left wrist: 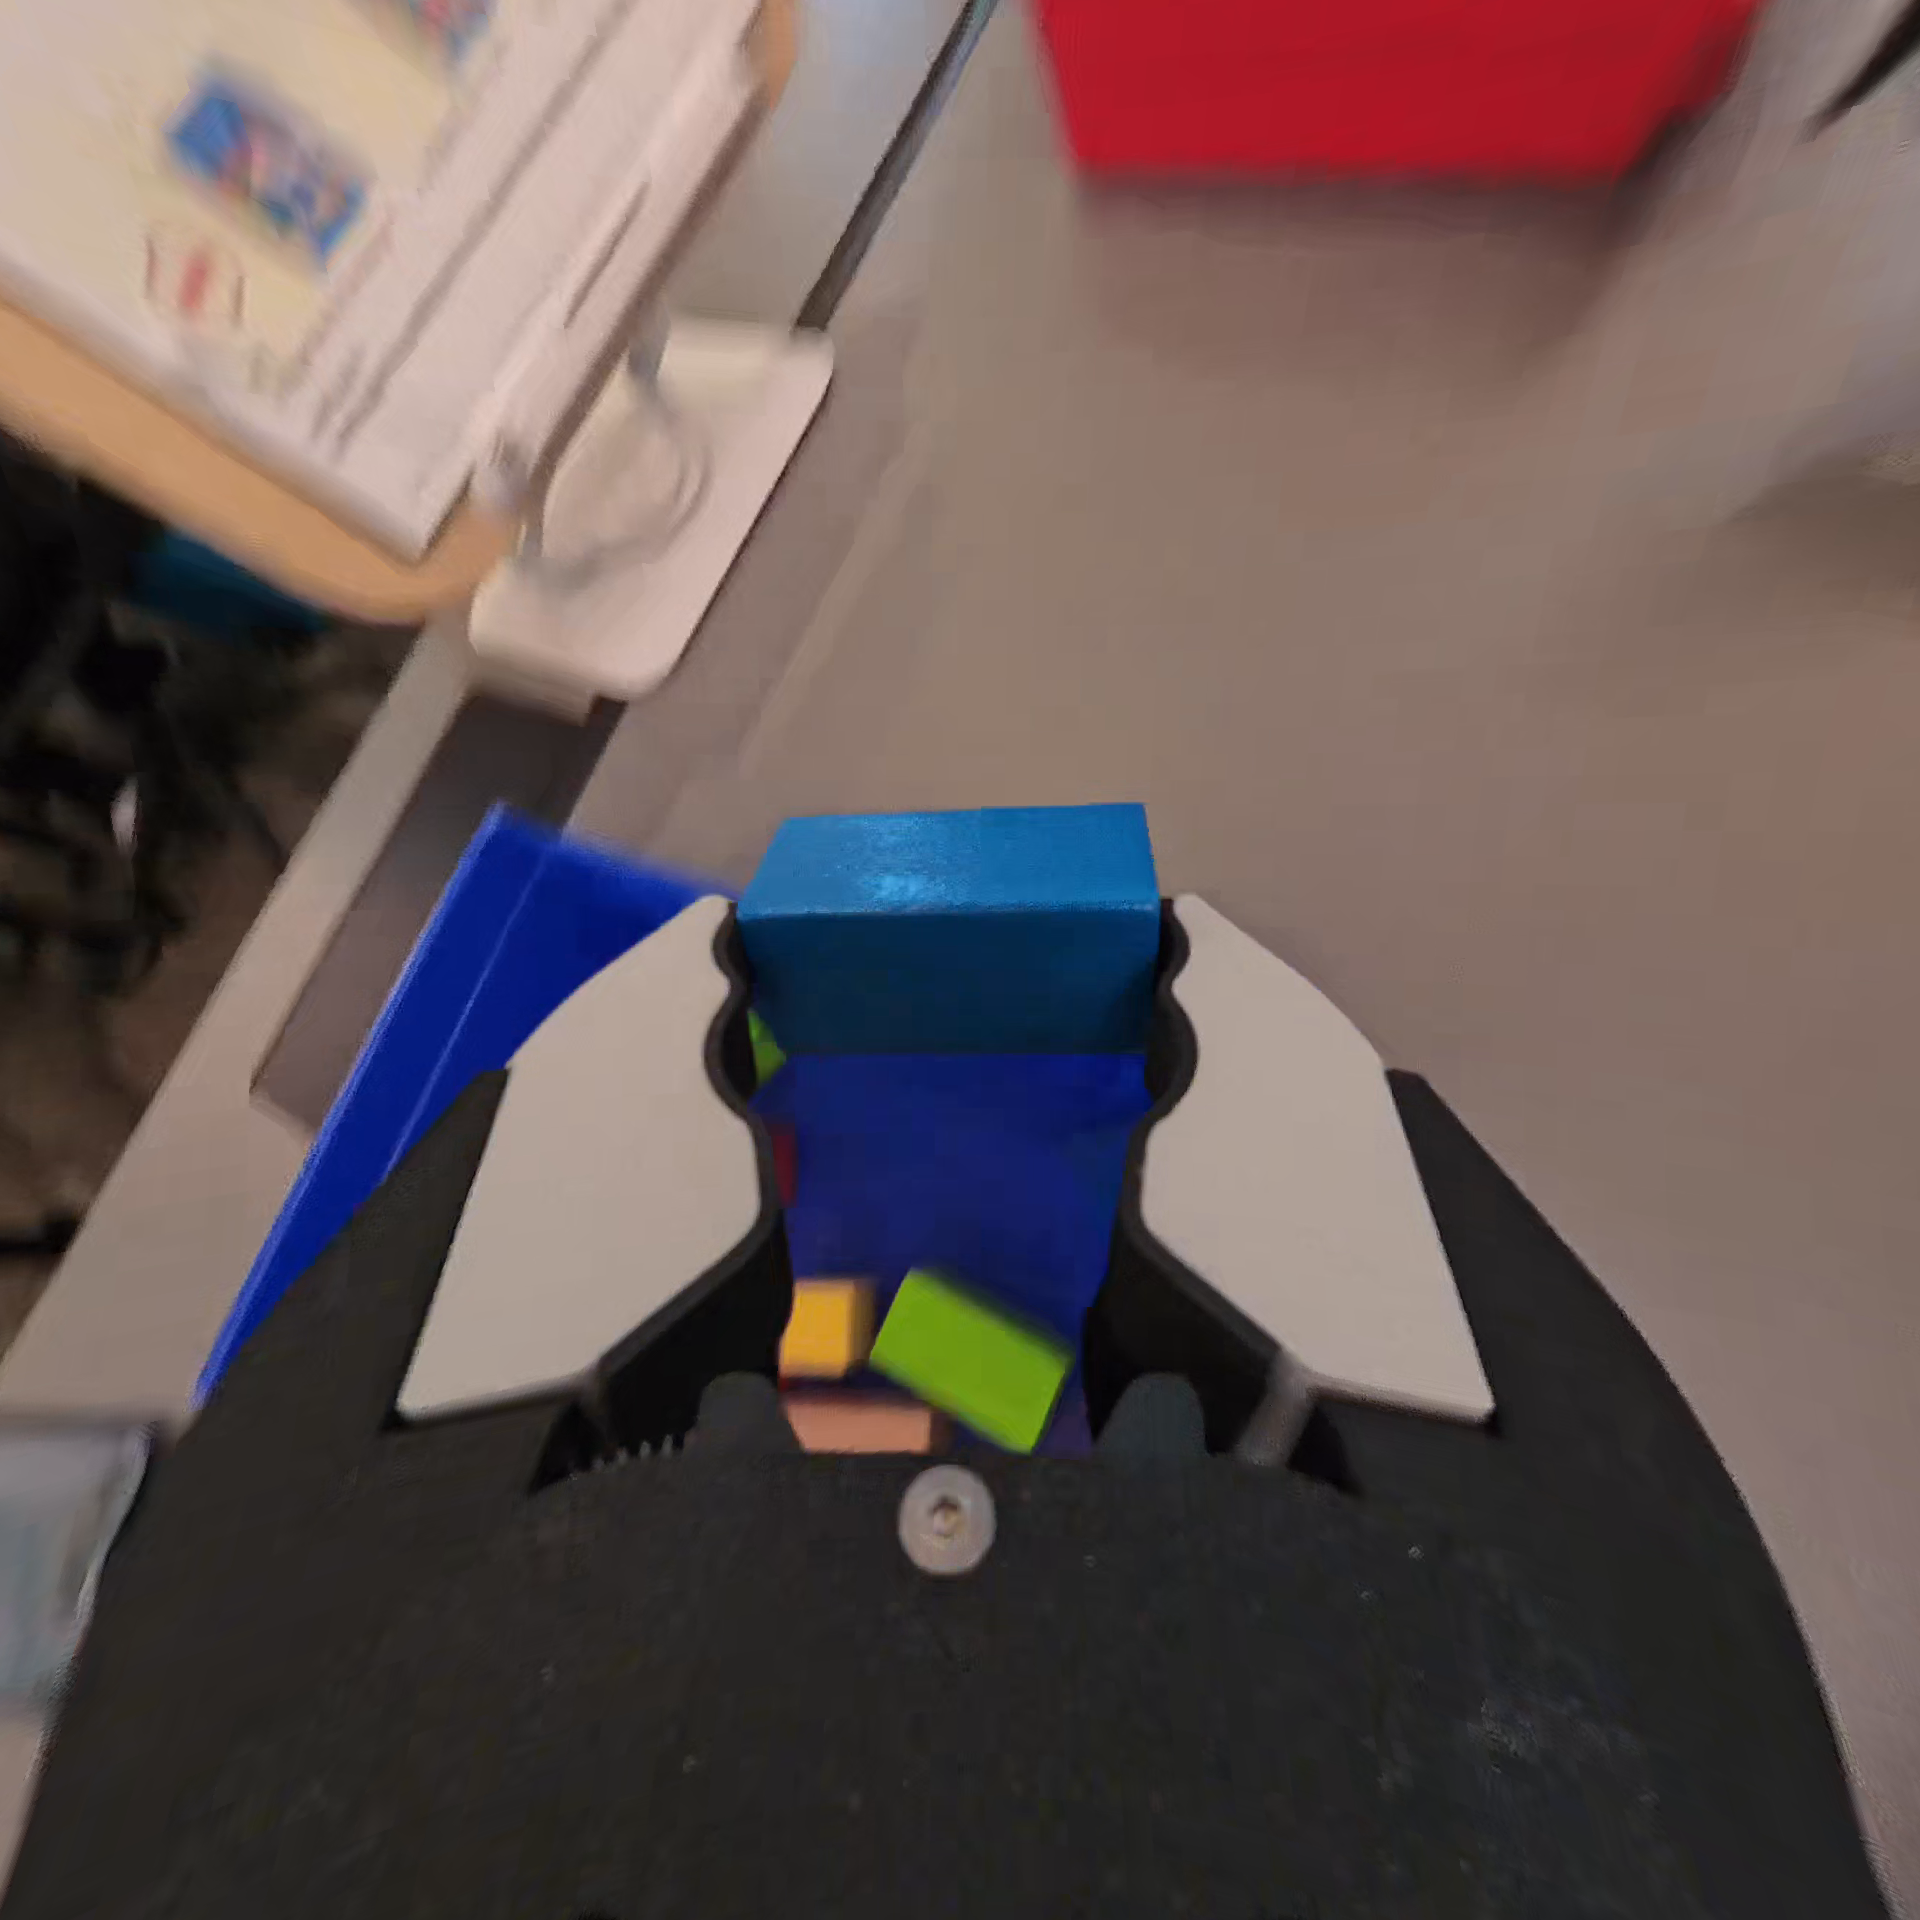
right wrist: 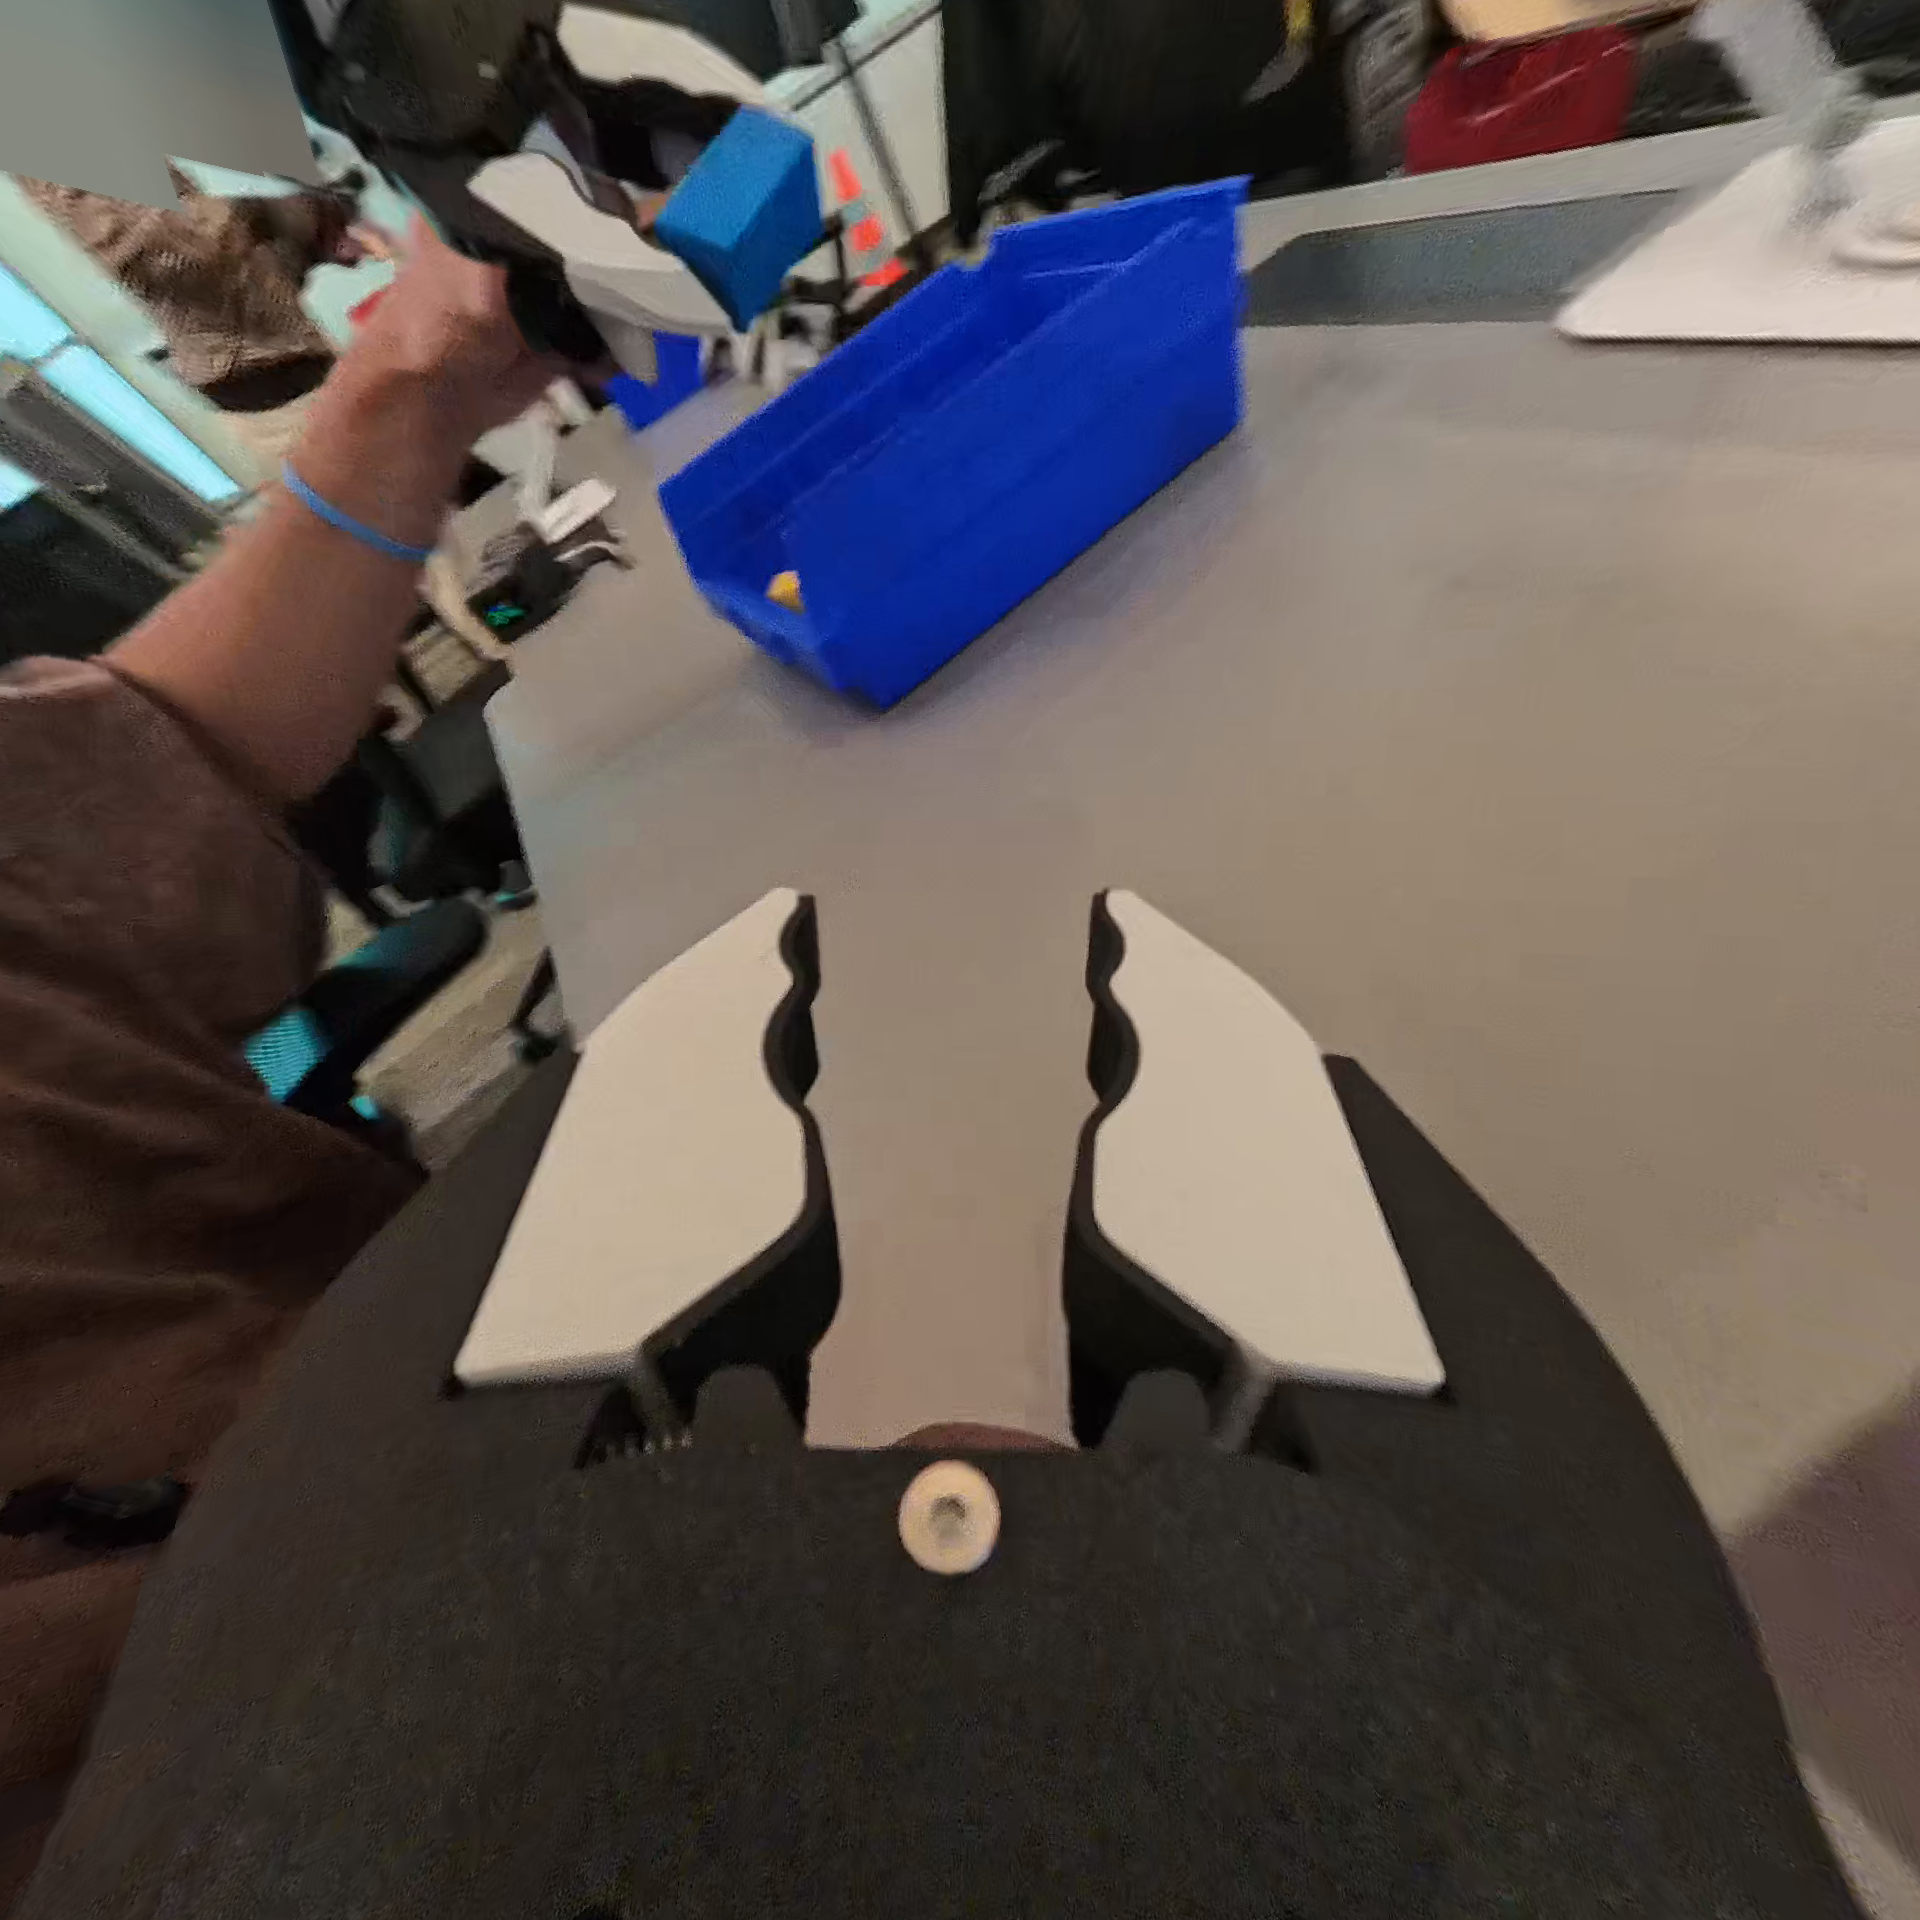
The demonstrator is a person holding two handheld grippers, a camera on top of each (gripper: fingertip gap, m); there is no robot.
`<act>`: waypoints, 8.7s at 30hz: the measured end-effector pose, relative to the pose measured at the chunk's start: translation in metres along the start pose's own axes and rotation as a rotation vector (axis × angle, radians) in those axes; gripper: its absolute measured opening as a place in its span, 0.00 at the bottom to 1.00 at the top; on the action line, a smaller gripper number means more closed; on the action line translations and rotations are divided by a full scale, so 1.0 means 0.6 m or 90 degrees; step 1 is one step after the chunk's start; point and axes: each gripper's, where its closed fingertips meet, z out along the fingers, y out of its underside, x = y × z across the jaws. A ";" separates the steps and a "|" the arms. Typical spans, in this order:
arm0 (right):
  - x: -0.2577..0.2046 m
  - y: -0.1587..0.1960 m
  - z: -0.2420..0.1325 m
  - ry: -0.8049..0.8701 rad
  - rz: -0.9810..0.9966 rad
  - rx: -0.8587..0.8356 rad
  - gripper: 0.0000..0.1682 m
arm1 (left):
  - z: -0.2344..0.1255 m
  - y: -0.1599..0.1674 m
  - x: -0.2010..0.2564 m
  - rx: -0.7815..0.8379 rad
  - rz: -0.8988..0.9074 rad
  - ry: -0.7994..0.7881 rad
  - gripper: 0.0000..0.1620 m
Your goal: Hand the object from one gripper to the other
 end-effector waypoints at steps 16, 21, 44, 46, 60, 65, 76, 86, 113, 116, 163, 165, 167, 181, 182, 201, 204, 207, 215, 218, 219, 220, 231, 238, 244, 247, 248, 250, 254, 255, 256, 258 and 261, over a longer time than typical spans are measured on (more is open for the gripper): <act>-0.101 -0.094 0.105 -0.445 0.418 0.048 0.20 | 0.130 -0.192 0.256 0.196 0.288 0.089 0.45; -0.098 -0.073 0.108 -0.422 0.426 0.037 0.19 | 0.129 -0.170 0.264 0.173 0.212 0.083 0.45; 0.412 0.088 -0.294 0.614 0.444 -0.414 0.20 | 0.012 0.063 0.324 0.238 -0.465 0.122 0.50; 0.421 0.097 -0.288 0.622 0.463 -0.434 0.20 | 0.018 0.069 0.328 0.229 -0.473 0.130 0.50; 0.398 0.103 -0.267 0.636 0.456 -0.517 0.19 | 0.030 0.084 0.339 0.191 -0.460 0.137 0.52; 0.394 0.094 -0.271 0.651 0.375 -0.514 0.28 | 0.025 0.087 0.334 0.194 -0.454 0.121 0.54; 0.096 -0.046 -0.131 0.337 -0.139 0.072 0.33 | -0.024 0.113 0.277 0.176 -0.483 0.055 0.52; -0.024 0.057 -0.016 0.200 -0.187 0.108 0.34 | -0.044 0.209 0.102 -0.156 -0.593 -0.163 0.43; -0.004 0.069 -0.059 0.109 -0.098 0.122 0.32 | 0.008 0.311 0.027 -0.448 -0.461 -0.016 0.20; -0.010 0.064 -0.047 0.050 -0.074 0.106 0.29 | -0.008 0.264 0.028 -0.359 -0.320 0.009 0.20; 0.004 -0.009 0.147 0.051 -0.533 -0.250 0.18 | 0.185 -0.100 0.263 -0.203 0.166 0.293 0.19; 0.009 -0.015 0.136 0.067 -0.533 -0.242 0.19 | 0.176 -0.124 0.260 -0.145 0.101 0.297 0.20; 0.020 -0.023 0.115 0.095 -0.530 -0.234 0.19 | 0.152 -0.153 0.246 -0.060 0.030 0.284 0.33; 0.352 -0.144 -0.253 0.470 -0.202 -0.284 0.18 | 0.061 -0.017 0.402 0.212 -0.461 0.300 0.31; 0.380 -0.135 -0.248 0.469 -0.172 -0.307 0.19 | 0.064 -0.006 0.403 0.213 -0.477 0.288 0.31; 0.543 -0.029 -0.096 0.507 0.149 -0.539 0.19 | 0.085 0.035 0.401 0.163 -0.452 0.249 0.30; 0.549 -0.034 -0.093 0.515 0.148 -0.512 0.19 | 0.085 0.035 0.401 0.165 -0.451 0.248 0.30; 0.534 -0.062 -0.105 0.529 0.108 -0.466 0.25 | 0.080 0.035 0.401 0.172 -0.443 0.244 0.34; 0.262 -0.236 -0.201 0.471 -0.195 0.012 0.33 | 0.068 0.043 0.375 0.183 -0.392 0.165 0.42; 0.133 -0.165 -0.165 0.313 -0.194 0.130 0.32 | 0.064 0.047 0.363 0.189 -0.393 0.137 0.47; 0.107 -0.127 -0.147 0.275 -0.175 0.143 0.33 | 0.066 0.052 0.361 0.181 -0.400 0.134 0.49; 0.090 -0.087 -0.128 0.254 -0.148 0.144 0.35 | 0.067 0.058 0.358 0.171 -0.408 0.129 0.49; 0.001 0.036 -0.027 0.173 -0.219 0.130 0.34 | 0.013 0.076 0.298 0.107 -0.334 0.047 0.44; 0.001 0.044 -0.030 0.166 -0.232 0.118 0.34 | -0.023 0.123 0.099 -0.145 -0.189 -0.028 0.37; -0.013 0.033 -0.043 0.099 -0.168 0.163 0.32 | 0.077 0.223 -0.069 -0.373 -0.103 0.002 0.36; -0.003 0.034 -0.050 0.111 -0.168 0.161 0.31 | 0.110 0.273 -0.117 -0.463 -0.122 0.015 0.37; 0.001 0.036 -0.051 0.115 -0.170 0.157 0.31 | 0.118 0.282 -0.127 -0.476 -0.131 0.019 0.36; 0.008 0.042 -0.053 0.122 -0.169 0.148 0.31 | 0.130 0.290 -0.134 -0.483 -0.137 0.034 0.35; 0.011 0.045 -0.054 0.121 -0.161 0.147 0.31 | 0.140 0.316 -0.139 -0.528 -0.114 0.043 0.31; 0.010 0.045 -0.054 0.118 -0.160 0.147 0.31 | 0.141 0.321 -0.138 -0.535 -0.113 0.048 0.30; 0.009 0.045 -0.052 0.115 -0.158 0.146 0.31 | 0.142 0.325 -0.136 -0.541 -0.112 0.055 0.24; 0.009 0.044 -0.049 0.109 -0.157 0.145 0.31 | 0.142 0.323 -0.131 -0.538 -0.114 0.073 0.21; 0.005 0.046 -0.045 0.097 -0.154 0.141 0.31 | 0.132 0.312 -0.120 -0.512 -0.141 0.084 0.21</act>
